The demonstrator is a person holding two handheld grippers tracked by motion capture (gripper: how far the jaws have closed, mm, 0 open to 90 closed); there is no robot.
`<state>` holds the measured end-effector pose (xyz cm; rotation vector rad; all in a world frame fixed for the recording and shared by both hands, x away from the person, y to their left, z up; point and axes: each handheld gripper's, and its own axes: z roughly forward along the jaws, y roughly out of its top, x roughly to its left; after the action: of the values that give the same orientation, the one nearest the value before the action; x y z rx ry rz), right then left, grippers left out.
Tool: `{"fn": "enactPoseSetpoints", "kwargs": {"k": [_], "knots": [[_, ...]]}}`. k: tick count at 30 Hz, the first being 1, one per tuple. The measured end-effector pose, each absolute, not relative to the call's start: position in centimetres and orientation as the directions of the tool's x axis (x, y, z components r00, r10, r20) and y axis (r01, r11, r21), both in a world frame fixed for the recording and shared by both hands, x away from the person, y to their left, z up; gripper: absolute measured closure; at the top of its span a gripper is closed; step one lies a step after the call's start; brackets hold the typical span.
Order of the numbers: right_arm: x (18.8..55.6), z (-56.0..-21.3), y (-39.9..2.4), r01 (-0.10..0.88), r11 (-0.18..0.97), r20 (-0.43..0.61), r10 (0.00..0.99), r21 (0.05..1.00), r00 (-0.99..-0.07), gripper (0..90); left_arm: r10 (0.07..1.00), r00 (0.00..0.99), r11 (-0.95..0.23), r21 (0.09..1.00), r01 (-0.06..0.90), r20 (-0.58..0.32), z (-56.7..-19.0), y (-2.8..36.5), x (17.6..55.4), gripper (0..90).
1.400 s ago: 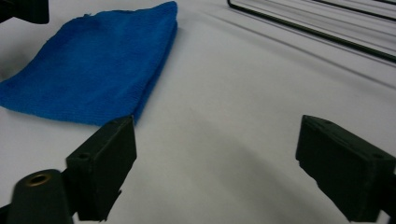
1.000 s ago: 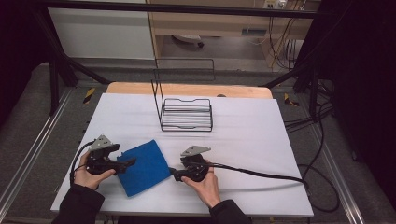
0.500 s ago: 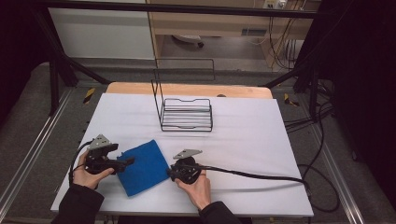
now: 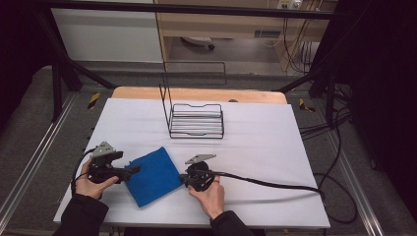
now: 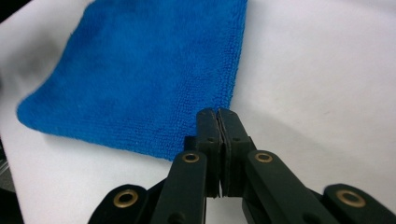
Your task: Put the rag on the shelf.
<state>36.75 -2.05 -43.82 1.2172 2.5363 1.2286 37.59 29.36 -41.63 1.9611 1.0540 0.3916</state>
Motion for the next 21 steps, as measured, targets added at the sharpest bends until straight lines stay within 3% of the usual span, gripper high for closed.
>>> {"fn": "enactPoseSetpoints", "kwargs": {"k": [9, 21], "knots": [[37.9, -41.6, -6.4, 0.637, 0.431, 0.213, 0.697, 0.640, -0.685, 89.0, 0.783, 0.610, -0.290, 0.796, 0.531, -0.121, -41.7, 28.9, 37.5, 9.6], [38.6, -43.1, -9.9, 0.614, 0.428, 0.150, 0.727, 0.664, -0.670, 88.7, 0.703, 0.699, -0.431, 0.702, 0.566, -0.132, -43.8, 23.3, 38.5, 53.8]]}}
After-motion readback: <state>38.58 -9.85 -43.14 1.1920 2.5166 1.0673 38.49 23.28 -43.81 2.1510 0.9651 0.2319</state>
